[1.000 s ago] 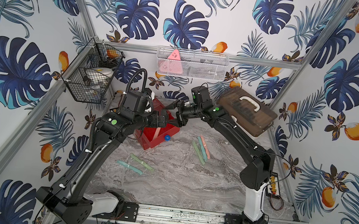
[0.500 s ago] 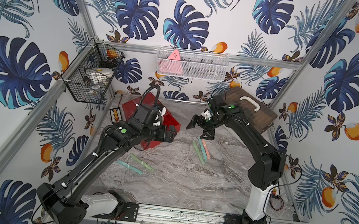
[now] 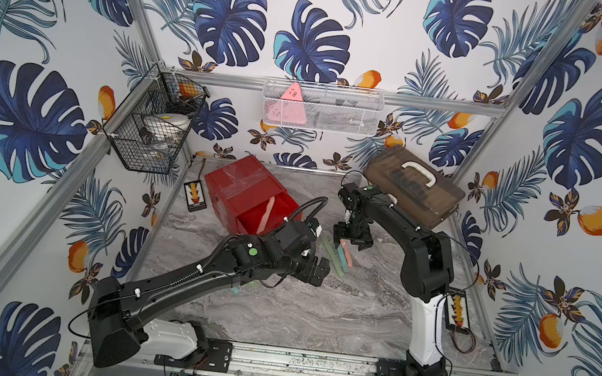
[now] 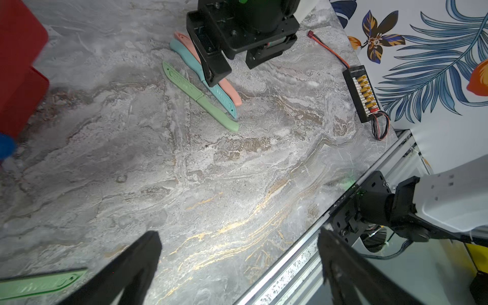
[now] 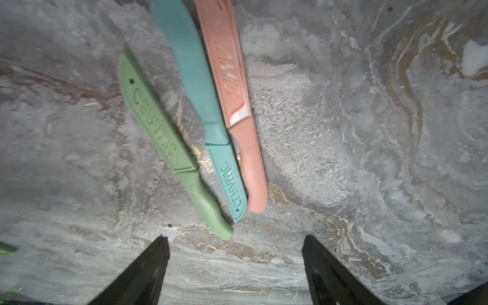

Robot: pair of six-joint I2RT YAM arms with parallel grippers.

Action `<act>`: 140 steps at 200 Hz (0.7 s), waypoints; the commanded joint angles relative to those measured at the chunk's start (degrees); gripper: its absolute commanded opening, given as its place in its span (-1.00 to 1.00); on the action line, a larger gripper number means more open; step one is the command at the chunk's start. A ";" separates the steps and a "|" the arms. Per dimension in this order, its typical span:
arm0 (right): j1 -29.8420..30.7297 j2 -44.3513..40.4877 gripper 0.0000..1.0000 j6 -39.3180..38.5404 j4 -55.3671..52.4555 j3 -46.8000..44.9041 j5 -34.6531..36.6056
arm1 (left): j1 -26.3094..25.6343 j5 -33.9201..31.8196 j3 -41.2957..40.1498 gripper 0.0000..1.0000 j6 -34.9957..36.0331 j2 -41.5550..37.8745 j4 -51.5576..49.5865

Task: Place the fruit knives into the drawer by color
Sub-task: Pick up the fruit knife from the center of the board.

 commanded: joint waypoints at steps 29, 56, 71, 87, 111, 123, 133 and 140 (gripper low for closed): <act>-1.16 3.76 0.29 -3.01 2.06 1.62 4.10 | -0.59 -1.09 -2.73 0.98 -3.66 -1.20 3.51; -1.86 5.47 0.20 -3.73 2.80 2.33 4.01 | -0.66 -1.54 -2.34 0.98 -2.48 -1.38 2.22; -2.04 6.46 0.06 -4.02 3.04 2.78 4.09 | -0.60 -1.60 -2.41 0.98 -2.41 -1.36 1.96; -2.13 7.38 0.05 -4.43 3.38 3.27 3.79 | -0.59 -1.47 -2.74 0.98 -2.59 -1.28 2.22; -2.13 8.44 0.05 -4.78 4.22 3.82 4.30 | -0.58 -1.12 -3.68 0.98 -3.14 -1.13 3.10; -2.13 9.25 0.04 -4.96 4.00 4.57 4.47 | -0.51 -1.11 -3.69 0.98 -3.20 -0.95 3.27; -2.09 9.80 0.04 -5.10 3.90 4.94 4.27 | -0.55 -1.11 -3.59 0.98 -3.11 -0.84 3.19; -2.13 9.98 0.04 -5.14 4.06 4.99 4.20 | -0.51 -1.20 -3.55 0.98 -2.96 -0.68 3.10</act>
